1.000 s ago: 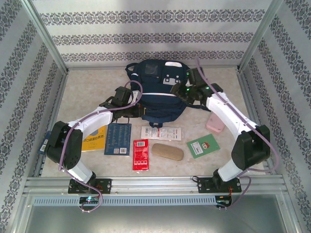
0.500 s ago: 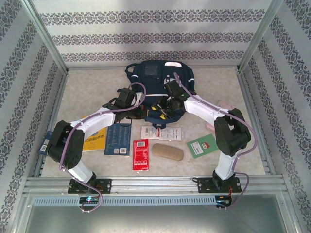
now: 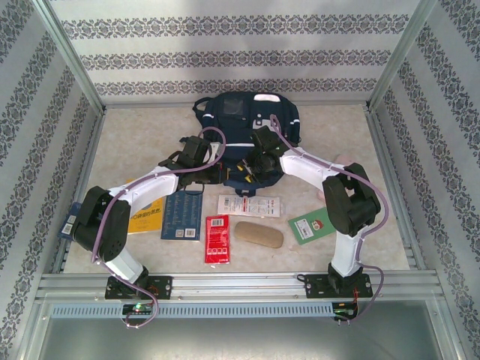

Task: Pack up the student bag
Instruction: Unzip the student bag at the top-center of the table.

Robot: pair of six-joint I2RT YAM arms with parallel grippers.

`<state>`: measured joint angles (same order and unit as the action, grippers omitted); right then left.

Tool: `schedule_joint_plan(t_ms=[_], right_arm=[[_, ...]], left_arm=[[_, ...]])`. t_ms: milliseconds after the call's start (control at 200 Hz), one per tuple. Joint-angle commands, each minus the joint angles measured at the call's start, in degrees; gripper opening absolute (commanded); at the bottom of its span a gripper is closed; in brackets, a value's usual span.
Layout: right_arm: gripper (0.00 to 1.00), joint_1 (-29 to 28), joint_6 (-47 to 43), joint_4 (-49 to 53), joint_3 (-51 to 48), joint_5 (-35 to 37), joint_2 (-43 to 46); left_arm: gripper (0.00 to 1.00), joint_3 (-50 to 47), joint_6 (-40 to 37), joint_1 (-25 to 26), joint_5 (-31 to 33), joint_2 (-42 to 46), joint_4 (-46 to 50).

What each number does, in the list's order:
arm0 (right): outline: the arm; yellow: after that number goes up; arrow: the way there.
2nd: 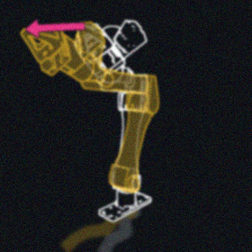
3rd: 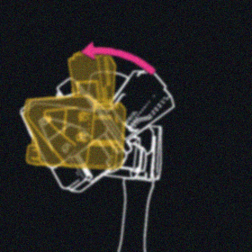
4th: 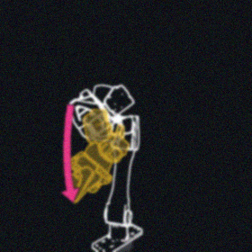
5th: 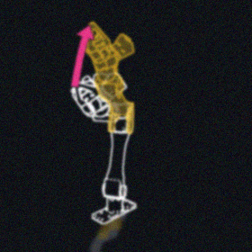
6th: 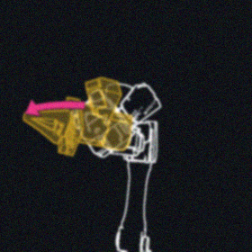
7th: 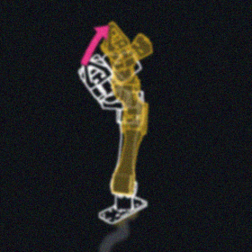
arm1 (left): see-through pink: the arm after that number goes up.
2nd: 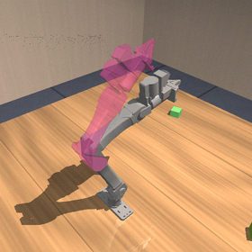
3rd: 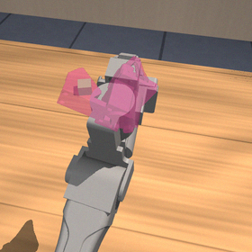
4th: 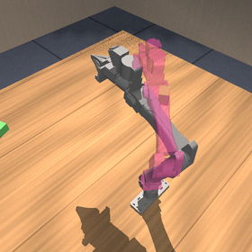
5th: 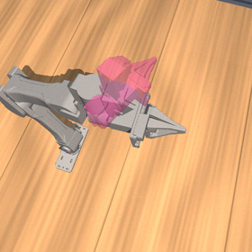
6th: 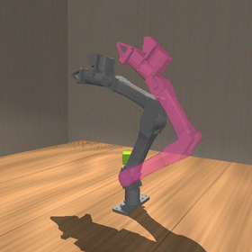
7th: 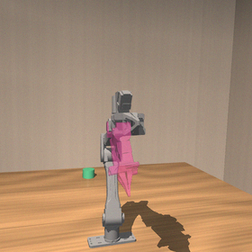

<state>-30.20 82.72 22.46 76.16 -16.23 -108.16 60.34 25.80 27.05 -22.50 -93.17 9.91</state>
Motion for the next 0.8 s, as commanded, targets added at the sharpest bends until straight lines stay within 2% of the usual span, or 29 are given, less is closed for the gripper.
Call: schedule_joint_plan(t_ms=[0,105,335,610,794], right_arm=[[0.2,0.8,1.6,-4.5,-0.9,4.1,-0.6],[0.0,1.5,2.0,-6.1,-3.0,4.9,0.5],[0.0,4.0,2.3,-8.9,-7.8,5.0,5.1],[0.0,6.2,1.0,-9.7,-11.5,4.0,9.6],[0.0,7.5,-1.2,-10.1,-13.5,3.2,12.3]], left_arm=[[0.0,1.5,-0.6,0.9,-1.0,0.4,-2.4],[0.0,3.8,-3.1,0.8,0.8,-0.6,1.5],[0.0,7.3,-6.3,-2.1,4.1,-3.0,8.4],[0.0,8.2,-6.5,-7.0,6.4,-5.2,9.3],[0.0,13.1,-6.9,-10.7,7.1,-10.7,9.5]])
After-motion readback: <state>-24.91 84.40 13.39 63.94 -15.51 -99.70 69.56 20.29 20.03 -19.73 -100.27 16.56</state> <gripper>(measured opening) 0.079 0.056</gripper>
